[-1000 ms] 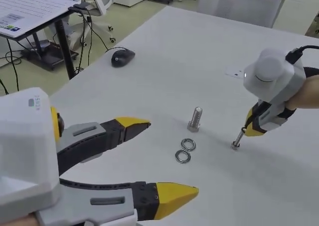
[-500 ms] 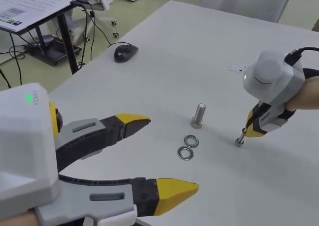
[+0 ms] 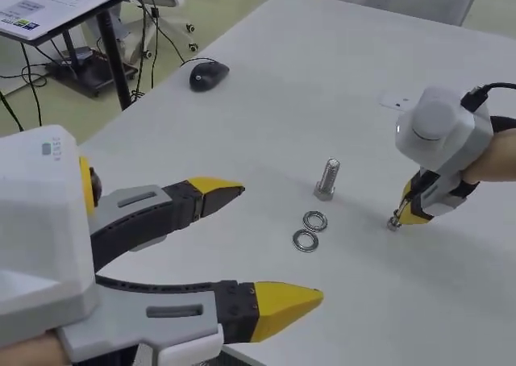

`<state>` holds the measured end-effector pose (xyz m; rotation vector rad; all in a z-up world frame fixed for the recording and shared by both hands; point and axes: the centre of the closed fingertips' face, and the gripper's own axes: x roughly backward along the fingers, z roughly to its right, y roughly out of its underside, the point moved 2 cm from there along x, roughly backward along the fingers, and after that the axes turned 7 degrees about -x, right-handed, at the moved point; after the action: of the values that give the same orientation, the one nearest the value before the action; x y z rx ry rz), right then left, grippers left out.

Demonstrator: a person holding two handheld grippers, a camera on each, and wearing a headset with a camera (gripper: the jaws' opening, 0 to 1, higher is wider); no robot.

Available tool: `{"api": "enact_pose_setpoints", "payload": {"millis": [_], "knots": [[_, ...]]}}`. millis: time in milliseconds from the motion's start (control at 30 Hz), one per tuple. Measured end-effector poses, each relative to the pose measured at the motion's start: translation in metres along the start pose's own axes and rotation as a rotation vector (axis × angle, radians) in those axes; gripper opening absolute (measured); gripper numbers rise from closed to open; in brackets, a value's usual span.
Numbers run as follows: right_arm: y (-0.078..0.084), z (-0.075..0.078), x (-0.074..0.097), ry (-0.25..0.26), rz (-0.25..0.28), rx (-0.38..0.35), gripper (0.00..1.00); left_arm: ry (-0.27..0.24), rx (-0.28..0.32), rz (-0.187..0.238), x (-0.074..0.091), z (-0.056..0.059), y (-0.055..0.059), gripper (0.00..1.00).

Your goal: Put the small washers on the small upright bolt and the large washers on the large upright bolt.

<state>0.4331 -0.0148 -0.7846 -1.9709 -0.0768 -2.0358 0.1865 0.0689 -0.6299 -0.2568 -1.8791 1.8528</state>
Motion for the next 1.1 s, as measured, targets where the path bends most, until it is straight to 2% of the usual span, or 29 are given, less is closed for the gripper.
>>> {"api": "enact_pose_setpoints", "payload": {"millis": [300, 600, 800, 1100], "knots": [[0.006, -0.001, -0.008, -0.009, -0.012, 0.006, 0.12, -0.002, 0.010, -0.007, -0.001, -0.002, 0.003, 0.68], [0.006, -0.003, -0.005, -0.017, 0.020, -0.009, 0.15, -0.001, 0.009, -0.006, -0.003, -0.003, 0.002, 0.68], [0.012, -0.002, 0.003, -0.005, 0.025, -0.018, 0.16, 0.002, 0.002, -0.006, -0.004, -0.002, 0.001, 0.68], [0.021, -0.017, 0.008, -0.006, 0.025, -0.032, 0.16, 0.012, -0.011, 0.004, -0.004, 0.003, -0.004, 0.68]]}}
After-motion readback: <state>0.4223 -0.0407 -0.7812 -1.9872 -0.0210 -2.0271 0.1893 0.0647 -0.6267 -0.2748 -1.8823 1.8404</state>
